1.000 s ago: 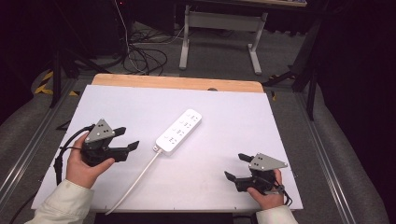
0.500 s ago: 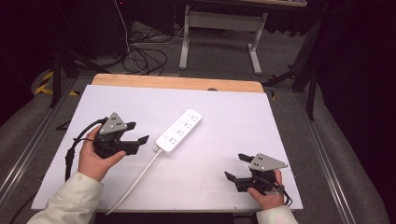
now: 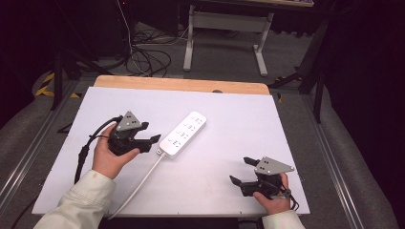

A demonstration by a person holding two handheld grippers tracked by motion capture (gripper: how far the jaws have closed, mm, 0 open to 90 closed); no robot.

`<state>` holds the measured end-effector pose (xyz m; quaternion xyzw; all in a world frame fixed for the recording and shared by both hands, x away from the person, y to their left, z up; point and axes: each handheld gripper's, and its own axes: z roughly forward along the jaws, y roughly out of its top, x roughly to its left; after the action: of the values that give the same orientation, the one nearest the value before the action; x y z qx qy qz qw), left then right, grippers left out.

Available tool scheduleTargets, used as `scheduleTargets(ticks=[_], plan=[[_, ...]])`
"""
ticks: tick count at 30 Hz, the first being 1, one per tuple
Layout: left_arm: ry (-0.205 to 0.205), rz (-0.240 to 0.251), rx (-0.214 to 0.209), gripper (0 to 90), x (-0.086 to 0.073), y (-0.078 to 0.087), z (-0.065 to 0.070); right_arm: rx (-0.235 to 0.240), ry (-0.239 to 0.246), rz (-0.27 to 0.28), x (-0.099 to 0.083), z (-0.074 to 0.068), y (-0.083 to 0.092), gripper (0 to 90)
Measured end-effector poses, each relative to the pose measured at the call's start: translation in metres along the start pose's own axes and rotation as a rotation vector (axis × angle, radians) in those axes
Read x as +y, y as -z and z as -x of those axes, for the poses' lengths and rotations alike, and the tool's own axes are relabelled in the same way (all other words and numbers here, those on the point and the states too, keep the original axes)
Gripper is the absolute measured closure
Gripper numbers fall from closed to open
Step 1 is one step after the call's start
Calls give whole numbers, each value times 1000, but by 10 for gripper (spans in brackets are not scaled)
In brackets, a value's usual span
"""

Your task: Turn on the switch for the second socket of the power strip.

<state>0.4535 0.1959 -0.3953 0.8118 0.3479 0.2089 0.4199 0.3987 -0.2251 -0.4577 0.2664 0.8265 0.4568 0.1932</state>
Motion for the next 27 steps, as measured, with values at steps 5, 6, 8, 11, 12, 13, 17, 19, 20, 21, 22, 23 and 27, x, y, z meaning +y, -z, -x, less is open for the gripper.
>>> scheduleTargets(ticks=[5, 6, 8, 11, 12, 13, 17, 19, 20, 21, 22, 23, 27], plan=[[14, 11, -22, 453, 1, -13, -2, 1, -1, 1, 0, 0, 0, 192], [17, 12, -32, 502, 1, -15, -3, 3, -1, 3, 0, 0, 0, 192], [21, 20, -34, 534, 1, -20, -4, 3, -2, 3, 0, 0, 0, 192], [25, 36, -58, 615, 0, -28, -5, 4, -2, 2, 0, 0, 0, 192], [22, 41, -64, 657, 0, -30, -5, 5, -2, 3, 0, 0, 0, 192], [21, 51, -69, 657, 0, -32, -5, 5, -2, 3, 0, 0, 0, 192], [28, 71, -85, 763, 0, -40, -7, 5, -2, 3, 0, 0, 0, 192], [31, 69, -81, 826, -1, -44, -7, 5, -4, 2, 0, 0, 1, 192], [32, 68, -83, 853, -1, -47, -7, 5, -3, 2, 0, 0, 1, 192], [37, 70, -85, 882, -2, -49, -7, 6, -3, 3, 0, 0, 1, 192], [38, 69, -82, 897, -2, -51, -8, 6, -3, 3, -1, 0, 1, 192], [41, 71, -83, 898, -2, -53, -8, 8, -3, 4, -1, 0, 1, 192], [67, 77, -95, 899, -3, -65, -9, 10, -3, 6, -1, 0, 1, 192]])
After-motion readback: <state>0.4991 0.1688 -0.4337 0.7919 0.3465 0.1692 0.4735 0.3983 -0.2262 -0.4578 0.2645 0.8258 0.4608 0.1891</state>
